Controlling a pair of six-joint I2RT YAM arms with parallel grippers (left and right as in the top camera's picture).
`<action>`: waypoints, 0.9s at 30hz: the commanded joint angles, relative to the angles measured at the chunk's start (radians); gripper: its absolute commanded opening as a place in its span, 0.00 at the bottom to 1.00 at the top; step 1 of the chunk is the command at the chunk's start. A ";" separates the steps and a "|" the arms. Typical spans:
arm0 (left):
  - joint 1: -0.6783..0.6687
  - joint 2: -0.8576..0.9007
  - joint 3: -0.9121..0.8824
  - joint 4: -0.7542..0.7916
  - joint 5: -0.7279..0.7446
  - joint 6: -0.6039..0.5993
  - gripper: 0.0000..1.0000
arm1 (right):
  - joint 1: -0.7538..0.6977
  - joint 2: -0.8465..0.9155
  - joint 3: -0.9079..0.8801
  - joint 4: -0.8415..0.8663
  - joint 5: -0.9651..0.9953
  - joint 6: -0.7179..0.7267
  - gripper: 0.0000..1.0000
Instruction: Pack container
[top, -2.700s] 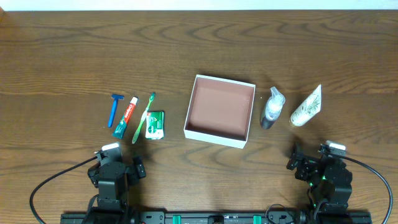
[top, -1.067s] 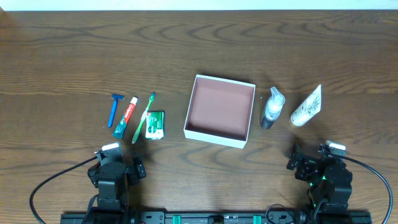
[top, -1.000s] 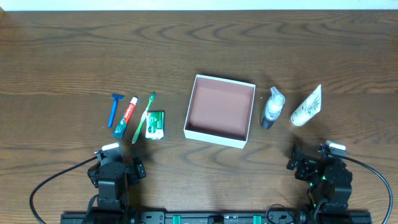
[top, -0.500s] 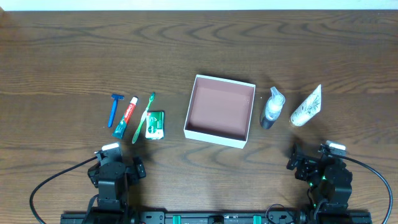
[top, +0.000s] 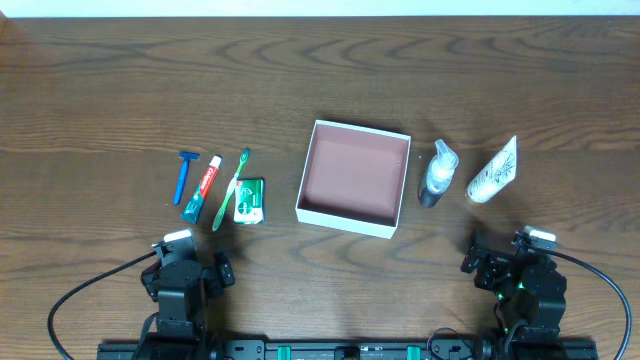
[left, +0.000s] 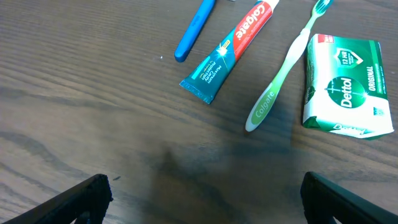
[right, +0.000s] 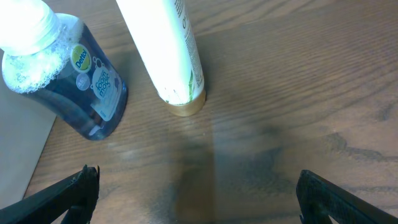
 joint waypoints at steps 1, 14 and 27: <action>0.006 -0.006 -0.013 0.000 -0.008 0.003 0.98 | -0.008 -0.008 -0.004 -0.001 -0.009 -0.005 0.99; 0.006 -0.006 -0.013 0.000 -0.008 0.003 0.98 | -0.009 0.071 0.213 0.360 -0.233 0.137 0.99; 0.006 -0.006 -0.013 0.000 -0.008 0.003 0.98 | -0.015 0.837 1.076 -0.251 -0.138 -0.089 0.99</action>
